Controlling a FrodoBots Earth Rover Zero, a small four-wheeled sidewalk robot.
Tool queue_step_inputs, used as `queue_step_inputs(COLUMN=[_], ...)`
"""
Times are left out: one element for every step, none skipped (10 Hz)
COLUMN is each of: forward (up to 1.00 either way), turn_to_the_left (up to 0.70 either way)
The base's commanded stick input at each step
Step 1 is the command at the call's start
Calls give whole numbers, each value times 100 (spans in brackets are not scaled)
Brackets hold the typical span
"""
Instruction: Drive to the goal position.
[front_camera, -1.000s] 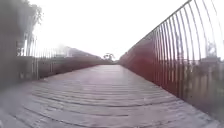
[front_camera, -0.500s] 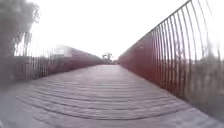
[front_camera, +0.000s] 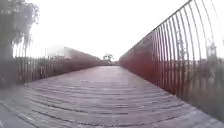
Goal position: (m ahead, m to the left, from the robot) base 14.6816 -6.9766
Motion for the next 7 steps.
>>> queue_step_inputs(forward=[70,70,70,70,70,70,70], turn_to_the_left=[-14,-14,-14,-14,-14,-14,0])
